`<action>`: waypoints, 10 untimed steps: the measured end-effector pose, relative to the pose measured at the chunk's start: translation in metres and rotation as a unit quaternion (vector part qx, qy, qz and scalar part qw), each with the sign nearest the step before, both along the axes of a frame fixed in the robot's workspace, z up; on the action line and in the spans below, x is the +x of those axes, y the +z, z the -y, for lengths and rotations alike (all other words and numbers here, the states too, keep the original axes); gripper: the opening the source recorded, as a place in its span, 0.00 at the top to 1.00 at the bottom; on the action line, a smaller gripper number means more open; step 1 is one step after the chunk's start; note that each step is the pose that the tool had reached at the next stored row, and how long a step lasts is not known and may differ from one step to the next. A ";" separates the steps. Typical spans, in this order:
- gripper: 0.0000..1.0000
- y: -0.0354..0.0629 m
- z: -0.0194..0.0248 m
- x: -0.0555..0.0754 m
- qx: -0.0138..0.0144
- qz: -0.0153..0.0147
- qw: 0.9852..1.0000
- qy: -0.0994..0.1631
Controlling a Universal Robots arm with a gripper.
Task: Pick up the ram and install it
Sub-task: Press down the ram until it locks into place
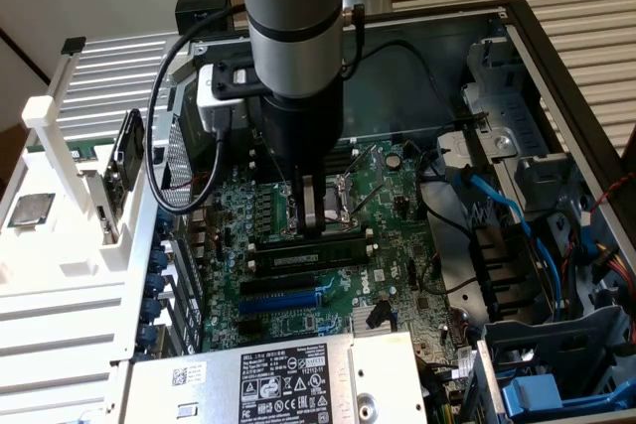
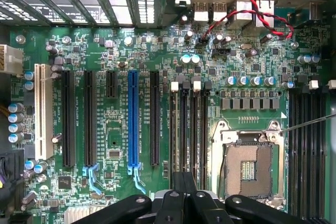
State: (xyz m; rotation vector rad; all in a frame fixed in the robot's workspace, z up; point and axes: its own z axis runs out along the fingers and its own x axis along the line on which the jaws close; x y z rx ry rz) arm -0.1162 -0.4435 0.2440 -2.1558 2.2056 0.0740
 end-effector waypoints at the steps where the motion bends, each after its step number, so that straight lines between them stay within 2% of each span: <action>1: 0.89 0.0000 0.0000 -0.001 0.000 0.000 1.000 0.000; 8: 0.89 0.0000 0.0000 -0.016 0.002 0.000 1.000 0.000; 10: 0.89 0.0000 0.0000 -0.025 0.003 0.000 1.000 0.000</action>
